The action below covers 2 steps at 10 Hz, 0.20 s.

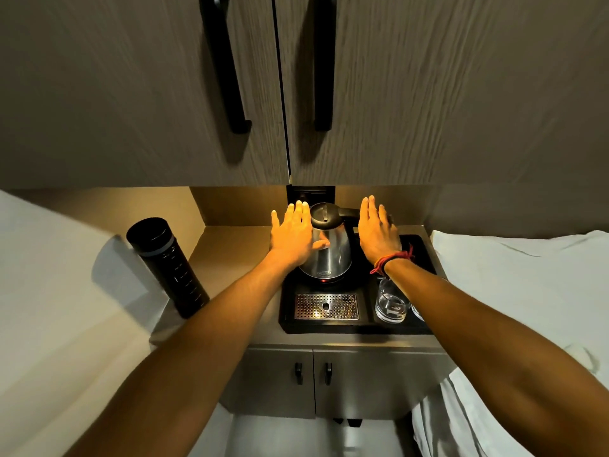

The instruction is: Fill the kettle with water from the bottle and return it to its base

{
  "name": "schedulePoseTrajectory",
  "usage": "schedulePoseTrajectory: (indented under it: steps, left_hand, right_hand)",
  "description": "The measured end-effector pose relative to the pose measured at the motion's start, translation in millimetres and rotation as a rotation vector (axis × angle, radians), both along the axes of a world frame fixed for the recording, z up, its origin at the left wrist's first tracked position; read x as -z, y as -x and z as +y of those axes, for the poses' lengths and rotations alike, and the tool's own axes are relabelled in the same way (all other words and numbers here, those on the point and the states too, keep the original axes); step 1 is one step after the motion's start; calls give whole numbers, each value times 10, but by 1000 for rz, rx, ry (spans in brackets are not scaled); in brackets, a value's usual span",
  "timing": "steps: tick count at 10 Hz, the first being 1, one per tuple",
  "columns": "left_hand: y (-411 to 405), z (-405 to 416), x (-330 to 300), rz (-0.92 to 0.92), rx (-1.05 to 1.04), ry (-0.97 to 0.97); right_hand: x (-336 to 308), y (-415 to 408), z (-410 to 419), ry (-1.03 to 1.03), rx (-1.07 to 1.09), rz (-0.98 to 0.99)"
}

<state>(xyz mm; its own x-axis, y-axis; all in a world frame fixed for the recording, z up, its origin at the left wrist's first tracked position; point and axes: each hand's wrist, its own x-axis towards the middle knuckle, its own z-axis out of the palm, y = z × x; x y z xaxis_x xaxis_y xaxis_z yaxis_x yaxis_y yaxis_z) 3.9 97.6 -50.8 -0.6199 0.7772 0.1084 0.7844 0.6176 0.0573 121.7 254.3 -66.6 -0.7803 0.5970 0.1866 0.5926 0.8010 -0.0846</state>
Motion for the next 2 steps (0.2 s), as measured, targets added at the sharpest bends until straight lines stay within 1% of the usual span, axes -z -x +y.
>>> schedulePoseTrajectory:
  steps: [1, 2]
  left_hand:
    - [-121, -70, -152, 52, 2, -38]
    - [-216, -180, -250, 146, 53, -100]
  right_hand:
    - [-144, -152, -198, -76, -37, 5]
    - [-250, -301, -334, -145, -116, 22]
